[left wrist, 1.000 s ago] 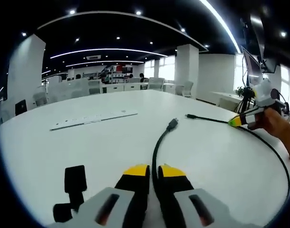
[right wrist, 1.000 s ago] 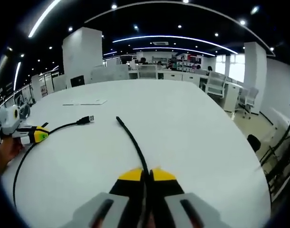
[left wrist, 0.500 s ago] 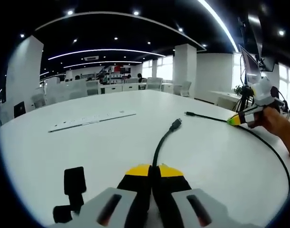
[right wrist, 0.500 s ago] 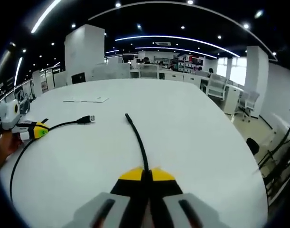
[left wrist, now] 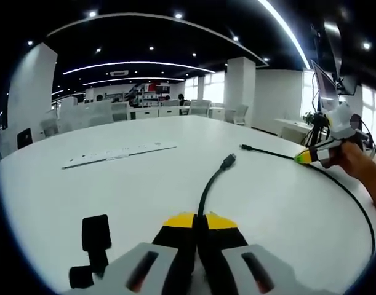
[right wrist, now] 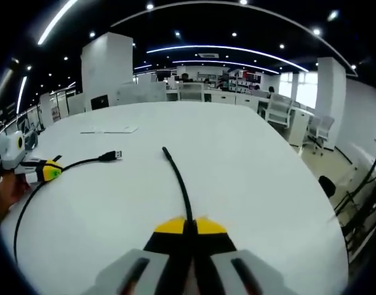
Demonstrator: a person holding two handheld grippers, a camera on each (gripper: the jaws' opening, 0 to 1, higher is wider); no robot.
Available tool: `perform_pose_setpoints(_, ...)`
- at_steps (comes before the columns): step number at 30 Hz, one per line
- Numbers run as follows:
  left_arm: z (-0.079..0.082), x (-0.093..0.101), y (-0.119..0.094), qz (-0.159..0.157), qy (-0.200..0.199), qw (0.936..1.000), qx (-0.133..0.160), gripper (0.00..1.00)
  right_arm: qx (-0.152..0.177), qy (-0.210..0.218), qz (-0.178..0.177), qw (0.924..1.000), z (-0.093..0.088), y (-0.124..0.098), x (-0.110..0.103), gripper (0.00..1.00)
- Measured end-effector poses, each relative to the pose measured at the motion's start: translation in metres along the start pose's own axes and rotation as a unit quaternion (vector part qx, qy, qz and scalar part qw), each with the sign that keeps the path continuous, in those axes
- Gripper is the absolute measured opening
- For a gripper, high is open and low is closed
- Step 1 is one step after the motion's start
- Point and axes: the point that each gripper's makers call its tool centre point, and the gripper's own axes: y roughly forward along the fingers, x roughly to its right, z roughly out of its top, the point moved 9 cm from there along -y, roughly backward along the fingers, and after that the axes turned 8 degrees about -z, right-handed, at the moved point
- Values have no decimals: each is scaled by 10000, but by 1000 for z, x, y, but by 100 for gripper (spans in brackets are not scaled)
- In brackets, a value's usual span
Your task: Find the charging cable on the desk, coil it up and secure with Velcro.
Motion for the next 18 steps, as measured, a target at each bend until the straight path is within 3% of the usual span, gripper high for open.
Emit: perform_pose_setpoints(18, 10, 2, -6, -92, -55, 9997, 200, 4, 223, -21, -12, 9997, 9, -16, -9, 4)
